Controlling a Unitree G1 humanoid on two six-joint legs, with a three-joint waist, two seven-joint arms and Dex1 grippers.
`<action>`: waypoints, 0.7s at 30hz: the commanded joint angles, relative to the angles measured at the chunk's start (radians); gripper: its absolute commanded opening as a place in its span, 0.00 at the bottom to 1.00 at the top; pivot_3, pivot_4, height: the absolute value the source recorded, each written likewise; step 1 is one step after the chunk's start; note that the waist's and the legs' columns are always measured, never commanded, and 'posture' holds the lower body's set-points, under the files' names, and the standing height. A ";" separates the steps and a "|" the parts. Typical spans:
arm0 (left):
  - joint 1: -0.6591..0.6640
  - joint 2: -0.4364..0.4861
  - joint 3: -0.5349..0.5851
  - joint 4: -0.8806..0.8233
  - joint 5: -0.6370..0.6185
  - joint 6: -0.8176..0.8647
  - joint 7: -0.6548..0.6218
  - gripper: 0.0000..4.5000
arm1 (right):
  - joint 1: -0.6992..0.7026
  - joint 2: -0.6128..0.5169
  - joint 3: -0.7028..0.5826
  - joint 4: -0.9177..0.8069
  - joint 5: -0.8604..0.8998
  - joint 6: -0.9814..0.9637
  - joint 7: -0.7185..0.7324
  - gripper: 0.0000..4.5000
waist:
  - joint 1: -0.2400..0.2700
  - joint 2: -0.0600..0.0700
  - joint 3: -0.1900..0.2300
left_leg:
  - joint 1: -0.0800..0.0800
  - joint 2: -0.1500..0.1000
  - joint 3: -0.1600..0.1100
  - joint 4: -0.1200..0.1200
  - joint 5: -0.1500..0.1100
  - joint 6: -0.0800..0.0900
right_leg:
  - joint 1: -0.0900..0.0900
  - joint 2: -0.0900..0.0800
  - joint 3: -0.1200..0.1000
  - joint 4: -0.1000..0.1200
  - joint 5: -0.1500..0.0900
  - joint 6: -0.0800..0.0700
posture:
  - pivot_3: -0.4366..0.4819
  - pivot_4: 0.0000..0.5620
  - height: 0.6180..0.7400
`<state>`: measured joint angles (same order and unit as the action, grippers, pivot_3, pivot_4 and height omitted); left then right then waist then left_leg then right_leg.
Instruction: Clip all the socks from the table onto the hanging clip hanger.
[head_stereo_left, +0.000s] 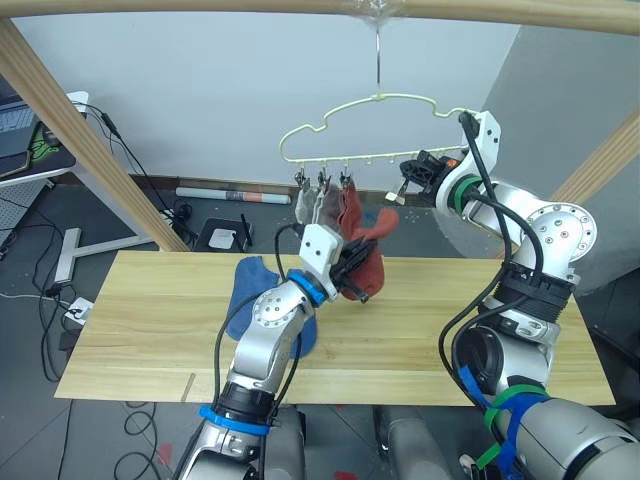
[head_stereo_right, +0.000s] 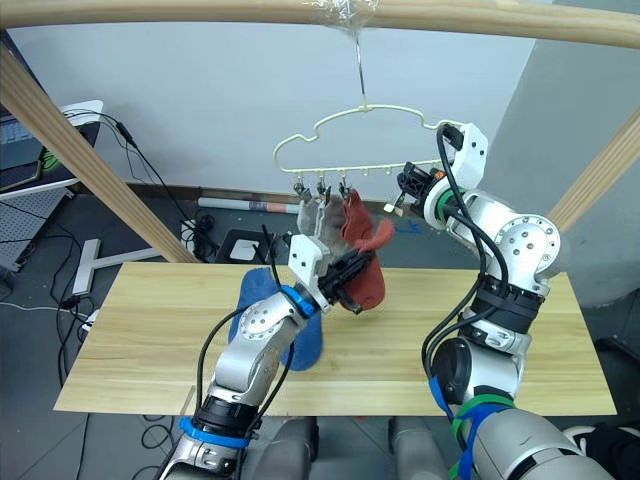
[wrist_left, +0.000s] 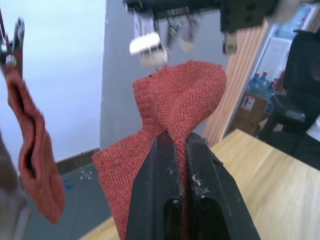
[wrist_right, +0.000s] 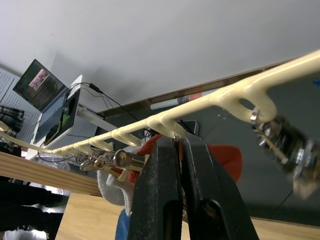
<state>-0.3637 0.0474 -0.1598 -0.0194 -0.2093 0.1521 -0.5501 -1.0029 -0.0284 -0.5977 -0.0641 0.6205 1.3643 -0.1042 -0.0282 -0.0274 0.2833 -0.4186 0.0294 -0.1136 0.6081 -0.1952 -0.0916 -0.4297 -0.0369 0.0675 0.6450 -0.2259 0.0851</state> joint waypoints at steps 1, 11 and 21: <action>-0.021 -0.014 -0.016 0.013 0.019 -0.043 0.016 0.00 | 0.001 0.006 -0.049 -0.013 -0.001 0.029 -0.059 0.00 | 0.000 0.000 0.000 | 0.000 0.000 0.000 0.000 0.000 0.000 | 0.000 0.000 0.000 0.000 0.000 0.000 | 0.49 0.48 1.00; -0.080 -0.035 -0.004 0.076 0.034 -0.109 0.052 0.00 | -0.011 0.033 -0.070 -0.032 0.024 0.055 -0.110 0.00 | -0.001 0.000 0.000 | 0.000 0.000 0.000 0.000 0.000 0.000 | 0.000 0.000 0.000 0.000 -0.001 0.001 | 0.47 0.49 1.00; -0.113 -0.043 -0.004 0.108 0.037 -0.139 0.063 0.00 | -0.018 0.055 -0.082 -0.038 0.036 0.068 -0.137 0.00 | -0.002 0.000 0.000 | 0.000 0.000 0.000 0.000 0.000 0.000 | 0.000 0.000 0.000 0.000 -0.001 0.001 | 0.47 0.50 1.00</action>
<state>-0.4647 0.0150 -0.1594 0.1107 -0.1745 0.0359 -0.4905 -1.0308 0.0266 -0.6541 -0.0925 0.6612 1.4199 -0.2156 -0.0305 -0.0273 0.2834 -0.4189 0.0294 -0.1138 0.6077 -0.1953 -0.0912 -0.4299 -0.0367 0.0672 0.6447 -0.2274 0.0859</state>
